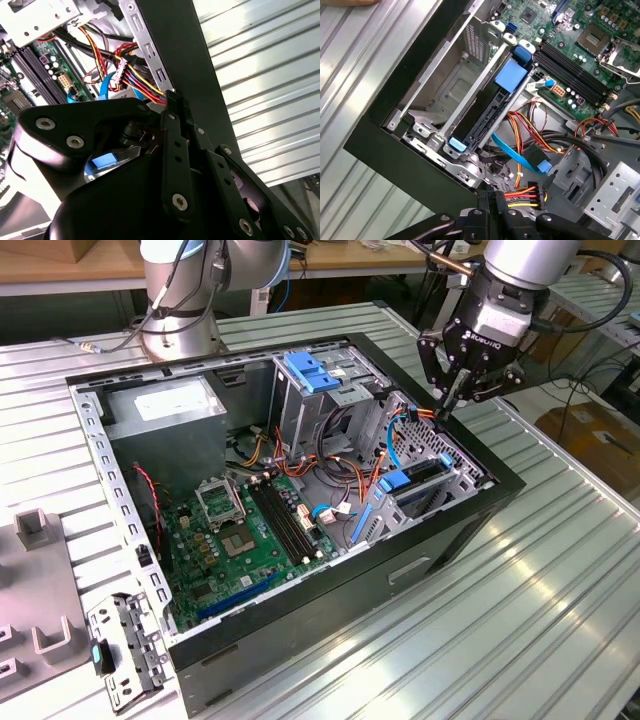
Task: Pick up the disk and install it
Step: 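Insert the first disk wire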
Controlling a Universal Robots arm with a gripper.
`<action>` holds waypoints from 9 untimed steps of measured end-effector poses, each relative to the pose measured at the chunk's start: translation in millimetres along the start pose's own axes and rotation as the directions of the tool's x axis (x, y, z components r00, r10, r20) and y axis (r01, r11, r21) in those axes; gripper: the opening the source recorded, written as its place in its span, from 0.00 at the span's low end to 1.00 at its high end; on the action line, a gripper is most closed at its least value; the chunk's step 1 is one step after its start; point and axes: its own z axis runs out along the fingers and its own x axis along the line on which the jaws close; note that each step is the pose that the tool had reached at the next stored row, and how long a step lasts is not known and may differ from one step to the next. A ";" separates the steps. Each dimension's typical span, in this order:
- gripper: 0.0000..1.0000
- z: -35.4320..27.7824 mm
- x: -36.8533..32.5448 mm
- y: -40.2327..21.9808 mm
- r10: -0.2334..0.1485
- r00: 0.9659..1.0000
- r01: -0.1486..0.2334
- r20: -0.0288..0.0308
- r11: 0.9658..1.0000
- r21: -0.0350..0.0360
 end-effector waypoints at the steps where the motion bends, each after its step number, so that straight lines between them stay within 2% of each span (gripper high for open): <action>1: 0.16 0.0 0.0 0.0 0.015 1.000 -0.015 0.000 1.000 0.000; 4: 0.16 0.0 0.0 0.0 0.057 0.998 -0.057 -0.001 0.998 -0.001; 9: 0.16 0.0 0.0 0.0 0.057 0.998 -0.057 -0.001 0.998 -0.001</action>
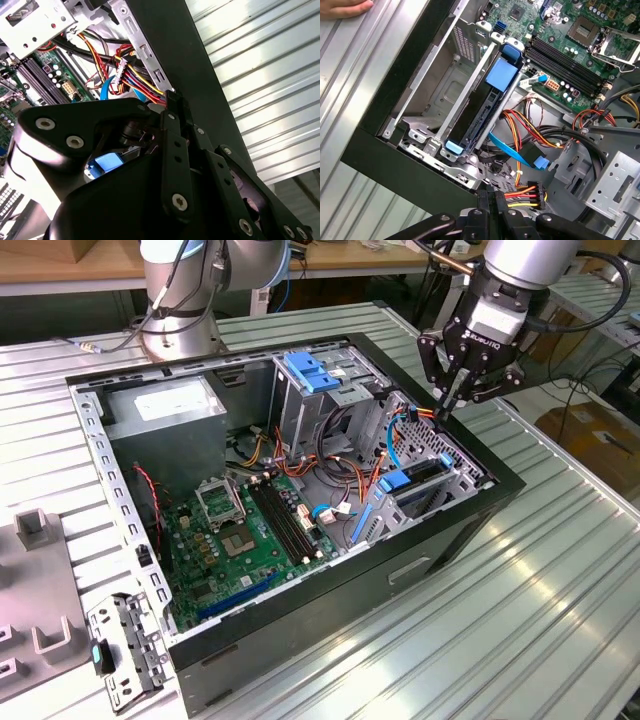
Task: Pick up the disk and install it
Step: 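Insert the first disk wire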
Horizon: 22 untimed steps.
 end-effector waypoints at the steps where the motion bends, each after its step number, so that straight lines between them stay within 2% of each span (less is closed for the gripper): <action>1: 0.16 0.0 0.0 0.0 0.000 1.000 0.000 0.000 1.000 0.000; 9: 0.16 0.0 0.0 0.0 0.002 1.000 -0.002 0.000 1.000 0.000; 11: 0.16 0.2 0.0 0.0 0.044 0.999 -0.044 -0.001 0.999 -0.001; 13: 0.16 0.2 0.0 0.0 0.070 0.998 -0.070 -0.001 0.998 -0.001; 15: 0.16 0.1 -0.9 1.2 0.108 0.994 -0.108 -0.002 0.994 -0.002; 18: 0.16 0.0 -3.8 6.5 0.110 0.994 -0.110 -0.002 0.994 -0.002; 22: 0.16 0.0 -4.2 7.4 0.110 0.994 -0.110 -0.002 0.994 -0.002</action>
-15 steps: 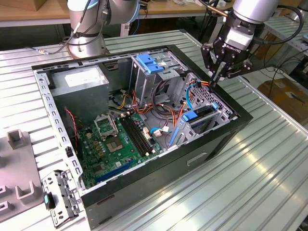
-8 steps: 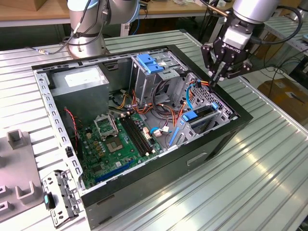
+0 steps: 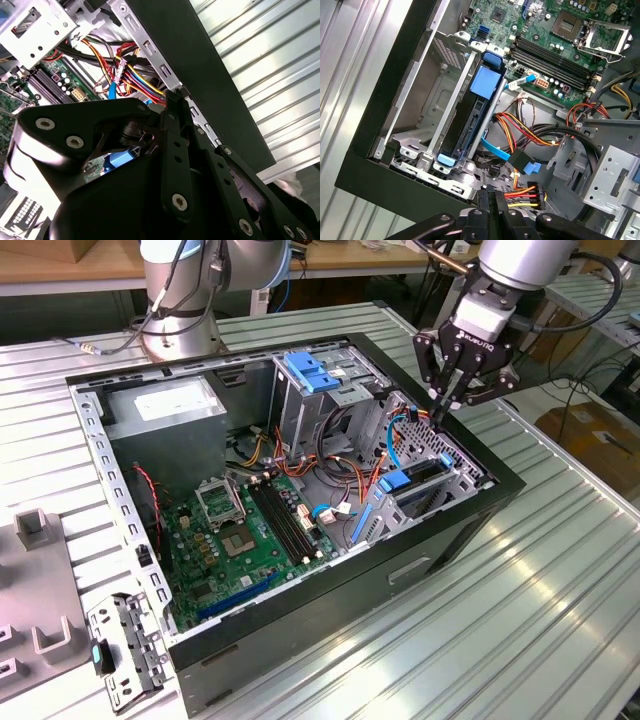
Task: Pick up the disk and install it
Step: 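Insert the first disk wire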
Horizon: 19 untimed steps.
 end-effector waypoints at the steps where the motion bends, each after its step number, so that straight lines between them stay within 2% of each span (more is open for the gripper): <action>1: 0.16 0.0 -0.1 0.2 0.000 1.000 0.000 0.000 1.000 0.000; 13: 0.16 0.0 -0.2 0.5 0.005 1.000 -0.005 0.000 1.000 0.000; 17: 0.16 0.0 -0.2 0.5 0.065 0.998 -0.065 -0.001 0.998 -0.001; 19: 0.16 0.0 -0.2 0.5 0.100 0.995 -0.100 -0.001 0.995 -0.002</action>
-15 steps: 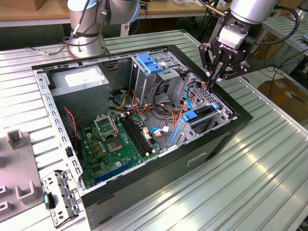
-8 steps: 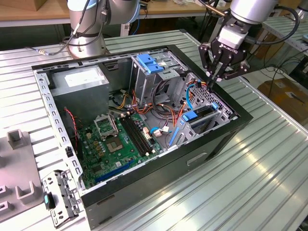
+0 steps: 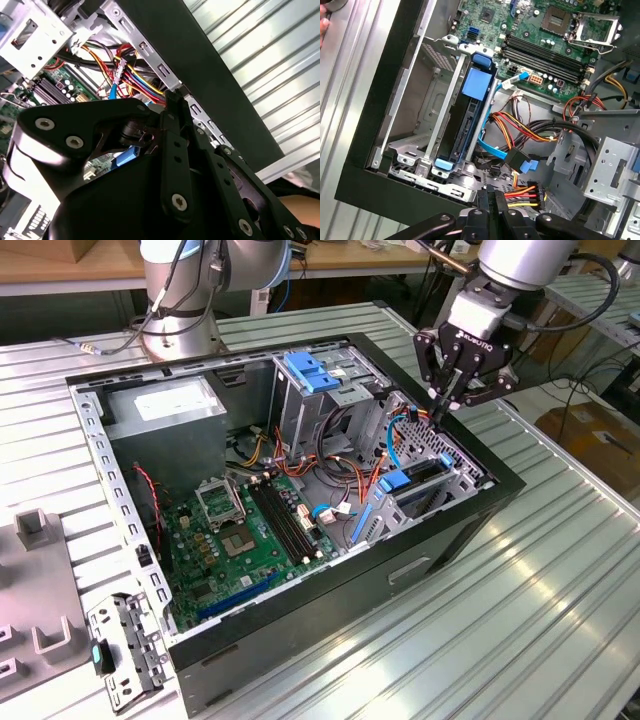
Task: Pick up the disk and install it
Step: 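Insert the first disk wire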
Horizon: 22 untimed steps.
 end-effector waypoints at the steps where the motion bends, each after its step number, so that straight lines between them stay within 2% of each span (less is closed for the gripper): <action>1: 0.16 0.0 0.0 0.0 0.021 1.000 -0.021 0.000 1.000 0.000; 3: 0.16 0.0 -0.2 0.5 0.048 0.999 -0.048 -0.001 0.999 -0.001; 6: 0.16 -0.1 -1.1 3.5 0.064 0.998 -0.064 -0.001 0.998 -0.001; 22: 0.16 -0.1 -1.4 4.3 0.073 0.997 -0.073 -0.001 0.997 -0.001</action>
